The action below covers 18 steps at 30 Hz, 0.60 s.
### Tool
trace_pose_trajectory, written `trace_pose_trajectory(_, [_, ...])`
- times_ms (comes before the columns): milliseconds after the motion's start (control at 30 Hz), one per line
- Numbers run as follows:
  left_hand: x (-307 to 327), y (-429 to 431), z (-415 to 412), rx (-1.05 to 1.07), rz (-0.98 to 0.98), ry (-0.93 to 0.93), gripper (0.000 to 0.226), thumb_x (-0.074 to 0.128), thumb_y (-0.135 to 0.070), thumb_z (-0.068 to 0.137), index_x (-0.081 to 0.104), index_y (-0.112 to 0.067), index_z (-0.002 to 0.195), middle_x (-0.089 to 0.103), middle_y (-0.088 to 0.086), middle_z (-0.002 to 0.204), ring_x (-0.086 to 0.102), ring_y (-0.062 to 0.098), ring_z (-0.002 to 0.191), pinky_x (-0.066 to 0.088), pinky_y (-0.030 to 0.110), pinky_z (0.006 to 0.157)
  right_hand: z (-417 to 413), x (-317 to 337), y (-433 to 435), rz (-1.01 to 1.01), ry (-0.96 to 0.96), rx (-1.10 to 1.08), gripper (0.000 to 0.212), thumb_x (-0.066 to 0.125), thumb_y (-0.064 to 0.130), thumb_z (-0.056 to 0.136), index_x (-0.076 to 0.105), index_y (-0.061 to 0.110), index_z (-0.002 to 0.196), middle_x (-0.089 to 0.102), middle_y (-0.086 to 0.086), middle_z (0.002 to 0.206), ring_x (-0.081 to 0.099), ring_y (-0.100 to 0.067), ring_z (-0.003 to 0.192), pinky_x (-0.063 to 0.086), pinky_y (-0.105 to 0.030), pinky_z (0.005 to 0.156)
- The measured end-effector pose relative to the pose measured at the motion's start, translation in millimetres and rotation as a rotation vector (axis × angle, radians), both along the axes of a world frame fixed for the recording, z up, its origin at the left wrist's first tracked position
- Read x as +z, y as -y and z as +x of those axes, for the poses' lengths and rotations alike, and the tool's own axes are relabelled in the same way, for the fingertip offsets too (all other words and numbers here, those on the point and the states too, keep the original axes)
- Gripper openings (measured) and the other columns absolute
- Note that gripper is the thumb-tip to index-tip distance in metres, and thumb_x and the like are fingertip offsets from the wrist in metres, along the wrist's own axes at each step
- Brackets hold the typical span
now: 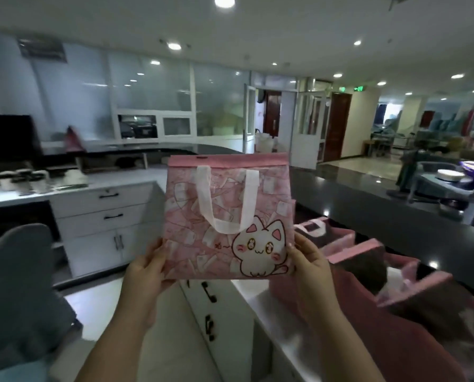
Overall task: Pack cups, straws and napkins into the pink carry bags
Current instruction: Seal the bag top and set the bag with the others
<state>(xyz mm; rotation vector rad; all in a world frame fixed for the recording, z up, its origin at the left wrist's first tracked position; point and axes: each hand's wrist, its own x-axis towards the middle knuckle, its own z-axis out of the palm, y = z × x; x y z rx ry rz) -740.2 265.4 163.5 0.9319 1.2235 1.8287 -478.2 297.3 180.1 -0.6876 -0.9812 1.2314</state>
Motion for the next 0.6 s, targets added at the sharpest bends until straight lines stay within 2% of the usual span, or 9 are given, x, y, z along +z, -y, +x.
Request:
trace_pose_trajectory(100, [-6.4, -6.0, -79.5, 0.095, -0.021, -0.004, 0.017, 0.064, -0.031, 0.091, 0.066, -0.034, 0.108, 0.076, -0.005, 0.091, 0.072, 0.006, 0.077, 0.055, 0.032, 0.068, -85.7, -3.2, -27.9, -0.012, -0.009, 0.057, 0.02, 0.062, 0.01, 0.084, 0.071, 0.016, 0.101, 0.074, -0.011, 0.102, 0.072, -0.025, 0.09, 0.06, -0.035, 0.066])
trace_pose_trajectory(167, [-11.0, -9.9, -123.8, 0.146, -0.041, 0.006, 0.021, 0.065, -0.034, 0.089, 0.066, -0.035, 0.11, 0.075, -0.004, 0.095, 0.071, 0.006, 0.08, 0.055, 0.032, 0.07, -135.3, -5.9, -45.9, -0.031, 0.011, 0.099, 0.02, 0.06, 0.007, 0.089, 0.069, 0.017, 0.104, 0.074, -0.009, 0.102, 0.072, -0.026, 0.09, 0.059, -0.037, 0.067])
trace_pose_trajectory(233, [-16.7, -16.0, -162.3, 0.204, -0.055, 0.031, 0.015, 0.064, -0.034, 0.09, 0.068, -0.039, 0.104, 0.075, -0.004, 0.096, 0.071, 0.007, 0.082, 0.054, 0.03, 0.069, -179.0, -8.3, -63.8, -0.043, 0.034, 0.125, 0.019, 0.06, 0.006, 0.091, 0.069, 0.019, 0.102, 0.074, -0.008, 0.102, 0.072, -0.026, 0.09, 0.059, -0.039, 0.067])
trace_pose_trajectory(333, [-27.3, -30.8, -209.4, 0.269, -0.068, 0.069, 0.018, 0.061, -0.029, 0.094, 0.07, -0.043, 0.1, 0.075, -0.005, 0.1, 0.072, 0.012, 0.089, 0.055, 0.03, 0.07, -234.2, -13.2, -93.5, -0.08, 0.061, 0.126, 0.018, 0.063, 0.003, 0.088, 0.068, 0.019, 0.096, 0.072, -0.011, 0.104, 0.069, -0.026, 0.086, 0.056, -0.034, 0.057])
trace_pose_trajectory(433, [-40.8, -53.3, -244.0, 0.351, -0.086, 0.098, 0.027, 0.056, -0.022, 0.097, 0.071, -0.045, 0.098, 0.075, -0.008, 0.094, 0.072, 0.01, 0.078, 0.056, 0.028, 0.061, -278.1, -22.8, -128.5, -0.117, 0.039, 0.151, 0.02, 0.061, -0.003, 0.086, 0.066, 0.013, 0.095, 0.069, -0.018, 0.106, 0.066, -0.029, 0.086, 0.055, -0.04, 0.066])
trace_pose_trajectory(467, [-46.3, -62.5, -253.2, 0.385, -0.097, 0.112, 0.027, 0.056, -0.02, 0.097, 0.07, -0.042, 0.101, 0.075, -0.007, 0.091, 0.071, 0.01, 0.074, 0.058, 0.032, 0.059, -290.5, -26.6, -141.1, -0.129, 0.037, 0.155, 0.021, 0.059, -0.005, 0.085, 0.066, 0.012, 0.096, 0.069, -0.02, 0.106, 0.066, -0.03, 0.085, 0.055, -0.04, 0.066])
trace_pose_trajectory(533, [-57.2, -82.5, -269.1, 0.434, -0.118, 0.139, 0.024, 0.058, -0.018, 0.096, 0.069, -0.035, 0.107, 0.075, 0.001, 0.096, 0.069, 0.017, 0.076, 0.058, 0.048, 0.071, -314.0, -34.3, -166.9, -0.139, 0.036, 0.167, 0.025, 0.057, -0.007, 0.082, 0.069, 0.012, 0.092, 0.071, -0.019, 0.102, 0.068, -0.028, 0.081, 0.055, -0.035, 0.058])
trace_pose_trajectory(600, [-65.1, -107.8, -285.5, 0.473, -0.125, 0.163, 0.024, 0.058, -0.017, 0.096, 0.068, -0.036, 0.106, 0.073, 0.003, 0.103, 0.069, 0.022, 0.091, 0.056, 0.047, 0.083, -337.3, -42.1, -196.6, -0.131, 0.032, 0.199, 0.029, 0.058, -0.007, 0.082, 0.072, 0.018, 0.086, 0.073, -0.016, 0.098, 0.069, -0.026, 0.08, 0.055, -0.034, 0.058])
